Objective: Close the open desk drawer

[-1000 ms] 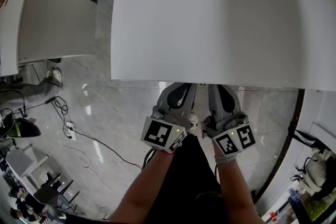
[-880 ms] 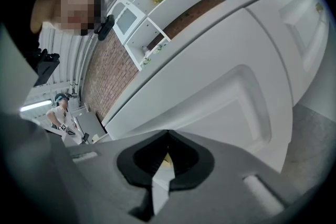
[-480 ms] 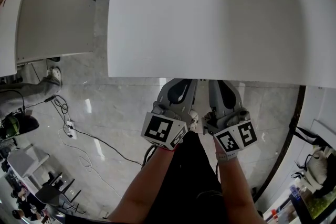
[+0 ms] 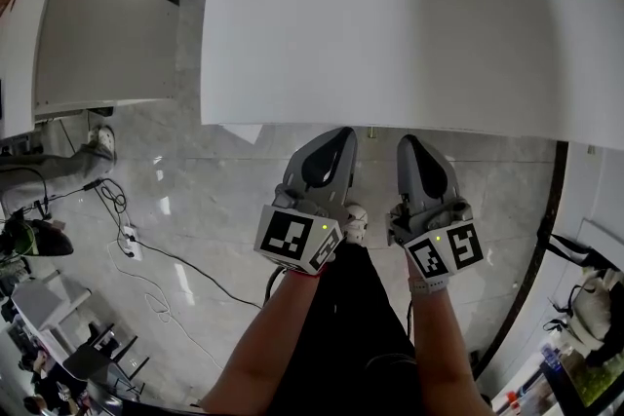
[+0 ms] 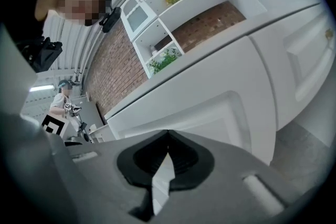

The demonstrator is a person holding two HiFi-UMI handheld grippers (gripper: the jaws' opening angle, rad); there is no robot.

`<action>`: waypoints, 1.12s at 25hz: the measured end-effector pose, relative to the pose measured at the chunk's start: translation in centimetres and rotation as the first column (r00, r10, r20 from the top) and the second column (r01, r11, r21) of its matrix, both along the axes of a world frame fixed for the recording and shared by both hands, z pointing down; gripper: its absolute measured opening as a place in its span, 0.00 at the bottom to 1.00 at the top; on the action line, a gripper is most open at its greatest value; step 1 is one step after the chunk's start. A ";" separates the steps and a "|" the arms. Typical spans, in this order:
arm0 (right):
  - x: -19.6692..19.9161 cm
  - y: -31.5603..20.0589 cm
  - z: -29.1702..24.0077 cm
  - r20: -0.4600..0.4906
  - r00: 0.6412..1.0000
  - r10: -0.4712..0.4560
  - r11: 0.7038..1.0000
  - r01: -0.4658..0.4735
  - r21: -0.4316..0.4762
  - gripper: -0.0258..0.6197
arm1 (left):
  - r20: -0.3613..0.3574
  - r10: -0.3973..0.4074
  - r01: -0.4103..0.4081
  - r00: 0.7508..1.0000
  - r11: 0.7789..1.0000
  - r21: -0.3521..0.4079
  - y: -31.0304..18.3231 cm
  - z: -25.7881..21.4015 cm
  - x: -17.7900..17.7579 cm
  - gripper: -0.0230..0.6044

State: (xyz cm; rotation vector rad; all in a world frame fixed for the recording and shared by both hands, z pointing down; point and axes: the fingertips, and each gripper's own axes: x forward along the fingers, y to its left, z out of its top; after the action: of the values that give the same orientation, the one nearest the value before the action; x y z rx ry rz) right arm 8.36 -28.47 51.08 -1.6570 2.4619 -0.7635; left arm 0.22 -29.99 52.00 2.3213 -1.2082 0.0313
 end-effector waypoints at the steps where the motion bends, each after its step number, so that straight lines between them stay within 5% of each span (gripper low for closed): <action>1: 0.2 0.2 -0.2 -0.006 1.000 0.001 1.000 -0.001 0.004 0.04 | 0.003 -0.005 0.005 1.000 1.000 0.003 0.1 -0.2 -0.1 0.04; 28: 1.7 7.4 -8.3 -0.134 0.989 -0.066 0.986 0.085 0.141 0.04 | 0.028 -0.040 0.035 0.999 0.989 0.143 6.4 -8.2 -1.7 0.04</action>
State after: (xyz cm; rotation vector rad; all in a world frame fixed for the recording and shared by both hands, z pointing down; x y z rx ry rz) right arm 10.10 -21.07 42.76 -1.6170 2.6097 -0.4830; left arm -1.45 -23.54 43.81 2.4278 -1.3079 -0.0332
